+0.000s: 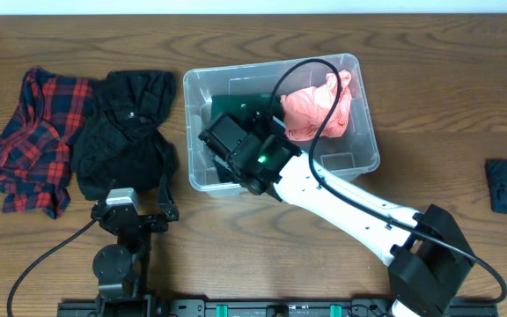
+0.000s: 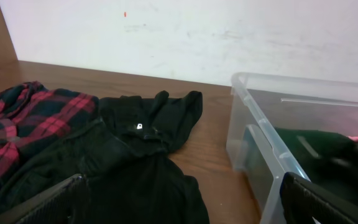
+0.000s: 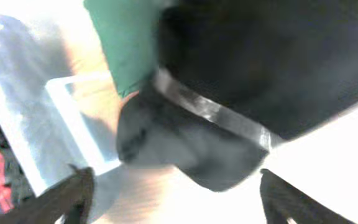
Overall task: Pack container
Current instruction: 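Carry the black garment into the container's front-left area, then release the black garment and withdraw the right gripper right, then reach the right gripper to the dark navy item and grasp it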
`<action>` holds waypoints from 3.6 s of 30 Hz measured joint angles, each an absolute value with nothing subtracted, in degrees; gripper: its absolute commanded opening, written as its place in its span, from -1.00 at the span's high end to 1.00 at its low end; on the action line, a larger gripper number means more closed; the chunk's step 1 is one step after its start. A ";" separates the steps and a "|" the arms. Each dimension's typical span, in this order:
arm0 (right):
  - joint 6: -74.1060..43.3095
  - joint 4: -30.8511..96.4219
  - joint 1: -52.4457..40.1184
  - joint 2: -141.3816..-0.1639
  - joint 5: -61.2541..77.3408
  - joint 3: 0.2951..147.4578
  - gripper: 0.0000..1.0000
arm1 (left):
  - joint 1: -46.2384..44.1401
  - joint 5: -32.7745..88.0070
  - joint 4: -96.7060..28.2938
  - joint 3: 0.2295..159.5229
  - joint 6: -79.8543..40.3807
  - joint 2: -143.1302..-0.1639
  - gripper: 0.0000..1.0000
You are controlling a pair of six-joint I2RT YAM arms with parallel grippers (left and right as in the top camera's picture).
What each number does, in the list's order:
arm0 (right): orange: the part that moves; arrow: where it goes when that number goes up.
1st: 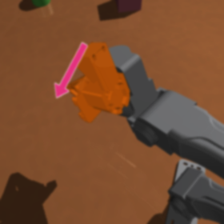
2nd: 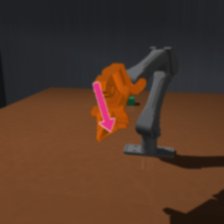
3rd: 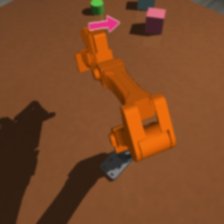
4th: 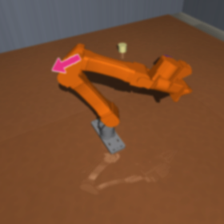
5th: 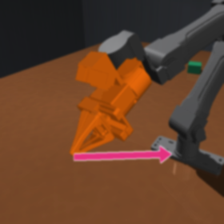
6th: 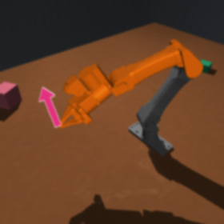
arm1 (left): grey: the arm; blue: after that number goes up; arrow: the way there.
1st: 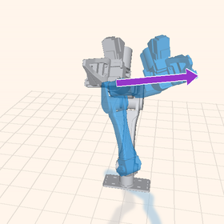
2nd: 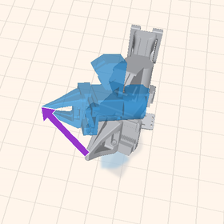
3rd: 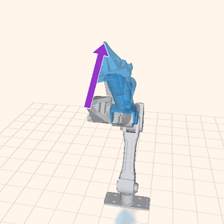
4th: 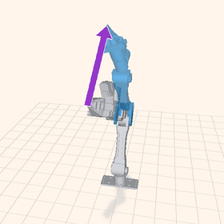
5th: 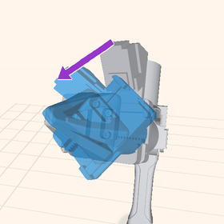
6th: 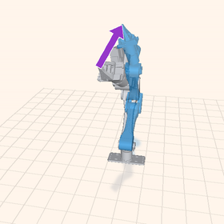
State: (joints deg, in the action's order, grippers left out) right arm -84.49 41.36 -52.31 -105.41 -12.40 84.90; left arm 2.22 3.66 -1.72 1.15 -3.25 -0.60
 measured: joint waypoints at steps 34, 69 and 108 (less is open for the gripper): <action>-32.84 64.23 -21.06 -87.83 -13.15 86.59 -0.99 | 2.22 3.64 -1.72 1.15 -3.25 -0.60 -0.96; 4.49 46.89 24.80 -102.10 -22.11 70.28 -0.72 | 2.22 3.64 -1.72 1.15 -3.25 -0.60 -0.96; 14.74 40.12 36.42 -110.00 -10.55 69.91 0.32 | 2.22 3.64 -1.72 1.15 -3.25 -0.60 -0.96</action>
